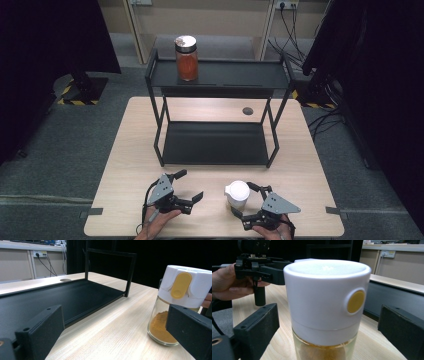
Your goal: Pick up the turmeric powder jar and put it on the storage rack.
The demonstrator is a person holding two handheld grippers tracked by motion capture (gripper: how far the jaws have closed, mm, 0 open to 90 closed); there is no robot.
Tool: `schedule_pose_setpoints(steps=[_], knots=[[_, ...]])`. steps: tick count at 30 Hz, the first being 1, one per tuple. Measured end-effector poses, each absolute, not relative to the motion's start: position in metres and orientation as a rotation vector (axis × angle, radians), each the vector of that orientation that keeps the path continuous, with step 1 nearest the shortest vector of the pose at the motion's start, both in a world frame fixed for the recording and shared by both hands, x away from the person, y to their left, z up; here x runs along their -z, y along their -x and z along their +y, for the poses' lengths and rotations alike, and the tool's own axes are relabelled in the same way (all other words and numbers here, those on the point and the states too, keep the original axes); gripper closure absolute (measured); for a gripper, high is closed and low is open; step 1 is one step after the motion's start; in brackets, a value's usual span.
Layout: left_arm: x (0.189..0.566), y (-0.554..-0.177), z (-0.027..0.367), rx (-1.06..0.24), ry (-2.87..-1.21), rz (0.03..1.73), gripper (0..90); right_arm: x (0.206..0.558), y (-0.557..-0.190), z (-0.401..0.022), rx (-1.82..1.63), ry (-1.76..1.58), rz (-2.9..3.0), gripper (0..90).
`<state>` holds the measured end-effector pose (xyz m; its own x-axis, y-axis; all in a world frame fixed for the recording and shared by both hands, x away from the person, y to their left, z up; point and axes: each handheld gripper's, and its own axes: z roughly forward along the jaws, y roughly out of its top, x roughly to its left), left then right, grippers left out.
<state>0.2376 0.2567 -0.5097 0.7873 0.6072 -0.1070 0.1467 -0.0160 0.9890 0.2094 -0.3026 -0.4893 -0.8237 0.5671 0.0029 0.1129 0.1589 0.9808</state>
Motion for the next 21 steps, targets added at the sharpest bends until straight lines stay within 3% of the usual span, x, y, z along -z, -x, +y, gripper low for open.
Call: schedule_pose_setpoints(steps=[21], knots=[[0.511, -0.238, 0.257, -0.397, -1.571, 0.630, 1.5, 0.489, -0.223, -0.297, -1.691, -0.627, 2.139, 29.7]])
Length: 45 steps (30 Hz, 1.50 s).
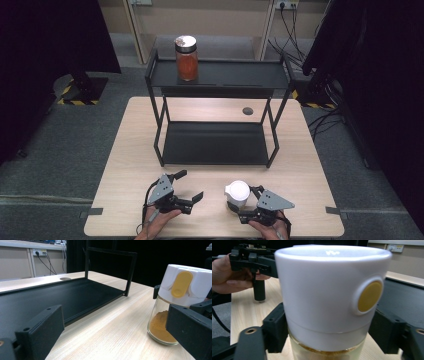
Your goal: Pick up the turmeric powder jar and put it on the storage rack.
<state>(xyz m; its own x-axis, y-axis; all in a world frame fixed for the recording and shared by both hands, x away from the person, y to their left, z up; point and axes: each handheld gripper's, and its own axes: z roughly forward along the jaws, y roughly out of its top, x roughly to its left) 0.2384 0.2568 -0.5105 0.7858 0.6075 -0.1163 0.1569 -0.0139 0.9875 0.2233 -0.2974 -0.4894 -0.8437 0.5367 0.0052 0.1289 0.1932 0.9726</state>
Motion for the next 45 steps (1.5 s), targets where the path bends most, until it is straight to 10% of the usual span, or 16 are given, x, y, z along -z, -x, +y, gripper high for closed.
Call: schedule_pose_setpoints(steps=[45], knots=[[0.511, -0.238, 0.257, -0.399, -1.570, 0.633, 1.5, 0.425, -0.234, -0.295, -1.703, -0.652, 2.094, 30.9]])
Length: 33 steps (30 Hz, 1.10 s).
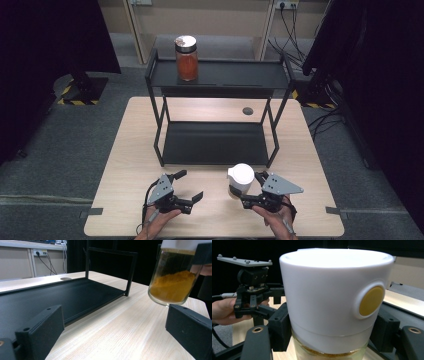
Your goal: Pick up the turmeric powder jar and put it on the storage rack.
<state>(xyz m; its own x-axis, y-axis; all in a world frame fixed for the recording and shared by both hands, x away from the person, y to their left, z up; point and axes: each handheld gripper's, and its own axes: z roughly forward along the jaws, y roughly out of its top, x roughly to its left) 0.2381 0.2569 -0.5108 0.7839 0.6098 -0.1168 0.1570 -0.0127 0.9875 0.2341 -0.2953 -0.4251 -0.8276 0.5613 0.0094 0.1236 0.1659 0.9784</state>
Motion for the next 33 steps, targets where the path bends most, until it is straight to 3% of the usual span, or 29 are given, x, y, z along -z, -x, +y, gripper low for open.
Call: schedule_pose_setpoints(steps=[33], knots=[[0.511, -0.238, 0.257, -0.397, -1.571, 0.638, 1.7, 0.359, -0.278, -0.285, -1.748, -0.668, 2.088, 30.9]])
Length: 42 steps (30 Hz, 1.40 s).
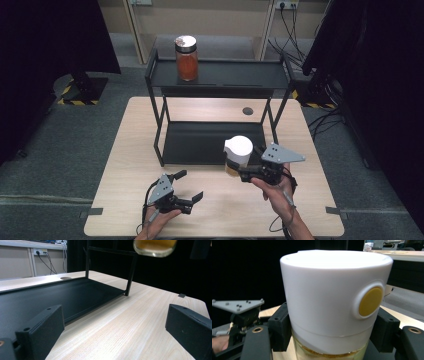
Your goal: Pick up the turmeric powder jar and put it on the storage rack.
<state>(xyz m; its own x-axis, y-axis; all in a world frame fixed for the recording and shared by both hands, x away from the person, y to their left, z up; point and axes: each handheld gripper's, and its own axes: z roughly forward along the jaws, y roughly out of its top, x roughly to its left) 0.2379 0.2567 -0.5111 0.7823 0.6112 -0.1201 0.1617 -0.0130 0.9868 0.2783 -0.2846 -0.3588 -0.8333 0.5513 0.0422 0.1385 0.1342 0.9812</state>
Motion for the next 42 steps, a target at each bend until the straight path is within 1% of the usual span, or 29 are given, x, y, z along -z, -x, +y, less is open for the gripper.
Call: schedule_pose_setpoints(steps=[12, 22, 35, 42], knots=[[0.511, -0.238, 0.257, -0.395, -1.570, 0.641, 1.7, 0.336, -0.289, -0.282, -1.751, -0.656, 2.072, 30.9], [0.512, -0.239, 0.257, -0.393, -1.567, 0.643, 1.7, 0.309, -0.303, -0.275, -1.777, -0.645, 2.078, 30.9], [0.512, -0.239, 0.257, -0.392, -1.567, 0.646, 1.7, 0.289, -0.313, -0.269, -1.800, -0.638, 2.086, 30.9], [0.511, -0.239, 0.258, -0.391, -1.571, 0.649, 1.7, 0.270, -0.317, -0.264, -1.795, -0.623, 2.086, 30.9]])
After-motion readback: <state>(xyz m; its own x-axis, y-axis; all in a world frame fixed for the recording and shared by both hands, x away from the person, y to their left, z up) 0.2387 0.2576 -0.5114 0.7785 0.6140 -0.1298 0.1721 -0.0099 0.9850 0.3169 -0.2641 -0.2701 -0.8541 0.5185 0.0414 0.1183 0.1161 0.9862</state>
